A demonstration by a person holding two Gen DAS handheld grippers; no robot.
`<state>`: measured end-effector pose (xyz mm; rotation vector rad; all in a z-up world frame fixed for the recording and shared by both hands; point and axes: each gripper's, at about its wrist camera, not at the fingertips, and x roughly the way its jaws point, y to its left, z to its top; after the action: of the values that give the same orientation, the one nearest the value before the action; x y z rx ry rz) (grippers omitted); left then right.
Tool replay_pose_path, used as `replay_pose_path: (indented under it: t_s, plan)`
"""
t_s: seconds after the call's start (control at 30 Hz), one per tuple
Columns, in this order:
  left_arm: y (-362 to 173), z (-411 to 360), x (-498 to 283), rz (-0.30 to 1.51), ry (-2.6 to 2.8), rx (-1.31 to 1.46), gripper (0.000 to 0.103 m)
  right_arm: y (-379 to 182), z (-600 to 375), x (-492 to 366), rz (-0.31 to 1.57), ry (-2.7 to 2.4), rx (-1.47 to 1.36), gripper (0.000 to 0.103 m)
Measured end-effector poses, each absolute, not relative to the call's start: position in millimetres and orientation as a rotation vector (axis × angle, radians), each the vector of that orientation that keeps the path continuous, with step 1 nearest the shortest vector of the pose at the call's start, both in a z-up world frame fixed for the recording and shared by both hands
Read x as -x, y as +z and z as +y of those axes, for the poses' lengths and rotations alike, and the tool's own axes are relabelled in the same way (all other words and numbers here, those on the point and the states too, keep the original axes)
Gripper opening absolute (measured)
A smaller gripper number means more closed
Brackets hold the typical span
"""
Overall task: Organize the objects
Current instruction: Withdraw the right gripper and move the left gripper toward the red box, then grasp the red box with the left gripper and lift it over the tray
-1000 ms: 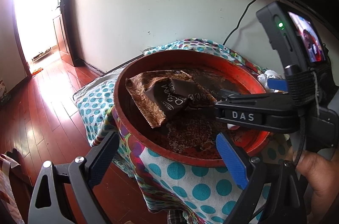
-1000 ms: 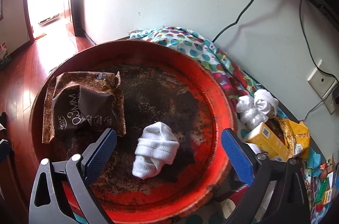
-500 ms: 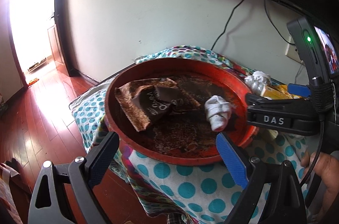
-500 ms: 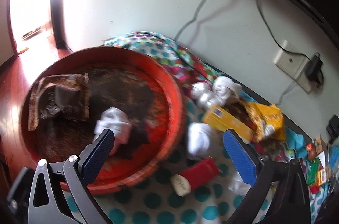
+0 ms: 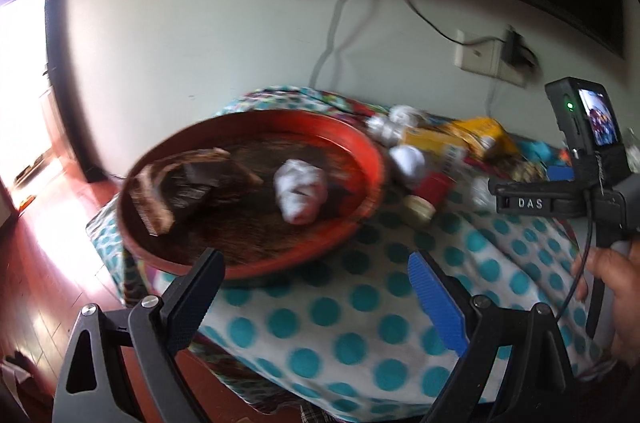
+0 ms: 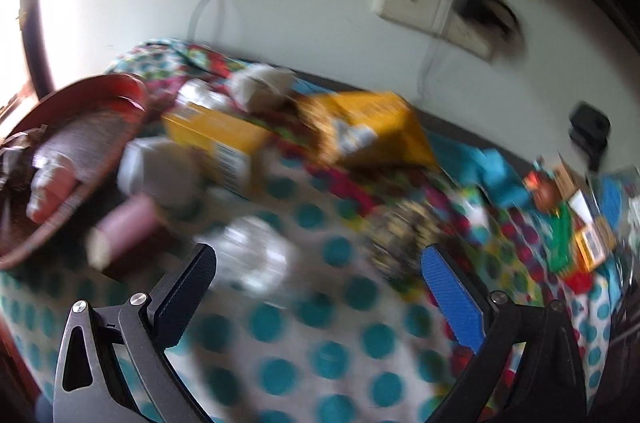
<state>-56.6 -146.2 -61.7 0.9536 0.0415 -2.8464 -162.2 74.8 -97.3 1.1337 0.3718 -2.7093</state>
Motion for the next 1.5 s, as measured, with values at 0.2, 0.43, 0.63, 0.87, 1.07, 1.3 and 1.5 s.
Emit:
replay_pose_path:
  t_s: [0.2, 0.43, 0.63, 0.87, 1.07, 1.3, 1.5]
  plan:
    - [-74.3, -98.8, 65.9, -0.029, -2.956, -1.043, 0.095, -112.3, 122.8, 168.3, 0.345, -2.753, -1.166, 0.102]
    - [-74.9, -68.6, 110.1, -0.078, -3.044, -1.075, 0.095, -114.8, 164.3, 178.4, 0.134, -2.726, -1.193, 0.103]
    - [-79.5, -55.3, 147.4, -0.146, -3.044, -1.131, 0.095, -124.2, 177.8, 189.4, 0.0, -2.701, -1.29, 0.103]
    - [-85.7, -55.0, 177.2, -0.116, -3.024, -1.21, 0.095, -127.2, 186.0, 191.6, -0.083, -2.678, -1.309, 0.103]
    - [-86.2, -62.6, 194.0, -0.101, -3.089, -1.307, 0.085, -127.4, 187.5, 192.3, -0.114, -2.659, -1.309, 0.103]
    - [-93.3, -61.4, 195.7, -0.29, -3.122, -1.365, 0.078, -126.0, 193.5, 191.5, -0.168, -2.652, -1.293, 0.103]
    - [-91.1, -65.2, 202.1, -0.31, -3.115, -1.367, 0.043, -125.2, 193.2, 191.3, -0.167, -2.654, -1.293, 0.103]
